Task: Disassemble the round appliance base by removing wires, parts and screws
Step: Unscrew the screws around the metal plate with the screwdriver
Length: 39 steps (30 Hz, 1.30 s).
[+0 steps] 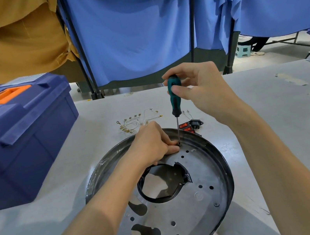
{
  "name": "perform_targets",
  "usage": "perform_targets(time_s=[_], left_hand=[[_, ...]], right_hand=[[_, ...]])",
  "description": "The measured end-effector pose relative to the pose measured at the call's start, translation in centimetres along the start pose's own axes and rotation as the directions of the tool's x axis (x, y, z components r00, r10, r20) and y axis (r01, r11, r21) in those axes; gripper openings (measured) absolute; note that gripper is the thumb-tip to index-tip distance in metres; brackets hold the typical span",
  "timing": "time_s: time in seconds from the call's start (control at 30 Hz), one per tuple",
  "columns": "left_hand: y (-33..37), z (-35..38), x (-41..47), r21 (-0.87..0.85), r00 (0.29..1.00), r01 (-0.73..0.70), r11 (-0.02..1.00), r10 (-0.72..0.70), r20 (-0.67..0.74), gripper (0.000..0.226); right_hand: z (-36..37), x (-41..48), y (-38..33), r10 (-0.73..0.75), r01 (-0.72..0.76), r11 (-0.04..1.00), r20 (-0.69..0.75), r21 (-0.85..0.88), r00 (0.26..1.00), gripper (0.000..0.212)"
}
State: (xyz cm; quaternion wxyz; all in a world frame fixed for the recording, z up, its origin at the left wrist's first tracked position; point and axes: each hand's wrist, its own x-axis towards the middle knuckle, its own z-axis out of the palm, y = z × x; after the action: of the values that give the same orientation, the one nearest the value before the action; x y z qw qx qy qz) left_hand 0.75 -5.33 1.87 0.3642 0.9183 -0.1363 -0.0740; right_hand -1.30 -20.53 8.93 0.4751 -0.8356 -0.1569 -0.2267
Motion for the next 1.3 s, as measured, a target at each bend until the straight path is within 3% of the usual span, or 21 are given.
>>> perform_targets(time_s=[0.13, 0.27, 0.4, 0.47, 0.6, 0.7, 0.77, 0.97, 1.07, 1.2, 1.3], left_hand=[[0.0, 0.0, 0.0, -0.005, 1.000, 0.008, 1.000, -0.008, -0.002, 0.013], [0.0, 0.0, 0.0, 0.000, 1.000, 0.006, 1.000, -0.006, -0.001, 0.018], [0.0, 0.0, 0.0, 0.011, 1.000, 0.010, 1.000, -0.010, 0.006, 0.017], [0.0, 0.0, 0.1, 0.013, 1.000, 0.014, 1.000, -0.014, 0.005, 0.014], [0.0, 0.0, 0.0, 0.009, 1.000, 0.025, 1.000, -0.025, -0.002, 0.016], [0.2, 0.0, 0.0, 0.014, 1.000, 0.024, 1.000, -0.023, -0.004, 0.017], [0.1, -0.1, -0.1, 0.010, 1.000, 0.018, 1.000, -0.018, -0.003, 0.018], [0.0, 0.0, -0.1, -0.009, 1.000, 0.019, 1.000, -0.019, 0.002, 0.018], [0.0, 0.0, -0.2, 0.008, 1.000, 0.010, 1.000, -0.011, 0.014, 0.016], [0.1, -0.1, -0.2, 0.006, 1.000, 0.010, 1.000, -0.010, 0.021, 0.013], [0.2, -0.2, -0.3, 0.006, 1.000, 0.013, 1.000, -0.014, 0.024, 0.015]], right_hand=[[0.6, -0.2, -0.2, -0.025, 0.024, 0.996, -0.009, -0.087, 1.000, 0.036], [0.3, 0.0, -0.3, -0.027, 0.020, 0.995, -0.074, -0.098, 0.997, 0.027], [-0.4, -0.1, -0.4, 0.010, -0.009, 1.000, -0.019, 0.018, 1.000, 0.024], [0.0, -0.1, -0.4, -0.014, 0.013, 1.000, -0.013, -0.022, 1.000, 0.016], [0.6, -0.1, 0.0, -0.019, 0.014, 0.998, -0.083, -0.065, 0.996, 0.023], [0.1, 0.0, 0.0, 0.025, -0.021, 0.999, -0.080, 0.043, 0.997, 0.032], [-0.1, -0.1, -0.1, 0.033, -0.028, 0.994, -0.050, 0.103, 0.998, 0.027], [0.5, -0.1, 0.0, -0.012, 0.010, 0.999, -0.056, -0.038, 0.998, 0.030], [0.0, 0.0, -0.1, 0.027, -0.025, 0.999, -0.039, 0.045, 0.999, 0.042], [-0.2, -0.1, -0.2, 0.007, -0.009, 0.999, 0.040, 0.032, 0.999, 0.023], [0.2, -0.2, -0.2, -0.015, 0.016, 0.997, 0.021, -0.073, 1.000, 0.032]])
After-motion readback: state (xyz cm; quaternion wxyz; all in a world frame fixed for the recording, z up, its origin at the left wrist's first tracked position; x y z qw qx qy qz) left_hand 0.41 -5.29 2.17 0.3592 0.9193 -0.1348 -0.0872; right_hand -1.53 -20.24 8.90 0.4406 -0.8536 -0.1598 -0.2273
